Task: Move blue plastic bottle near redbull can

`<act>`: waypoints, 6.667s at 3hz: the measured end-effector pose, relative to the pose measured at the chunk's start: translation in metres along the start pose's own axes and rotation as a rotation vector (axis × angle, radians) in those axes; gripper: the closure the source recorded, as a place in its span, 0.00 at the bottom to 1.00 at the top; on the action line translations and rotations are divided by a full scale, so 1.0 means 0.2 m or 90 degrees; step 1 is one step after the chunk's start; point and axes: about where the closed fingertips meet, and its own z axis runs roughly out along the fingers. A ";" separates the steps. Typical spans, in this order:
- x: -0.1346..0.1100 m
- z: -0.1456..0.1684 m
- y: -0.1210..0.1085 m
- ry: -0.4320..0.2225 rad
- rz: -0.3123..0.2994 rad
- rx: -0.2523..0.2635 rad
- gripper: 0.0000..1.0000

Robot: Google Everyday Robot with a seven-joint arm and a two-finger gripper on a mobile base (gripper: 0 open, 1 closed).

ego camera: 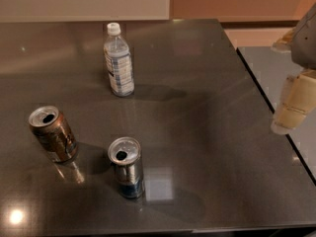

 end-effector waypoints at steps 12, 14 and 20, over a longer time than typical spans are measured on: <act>-1.71 0.62 -0.50 -0.422 0.001 -0.087 0.19; -1.68 0.60 -0.48 -0.426 -0.019 -0.101 0.65; -1.16 0.08 0.24 -0.480 -0.239 -0.217 1.00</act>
Offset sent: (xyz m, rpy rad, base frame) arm 0.0418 0.0396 0.0082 0.1224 -0.0895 -0.0372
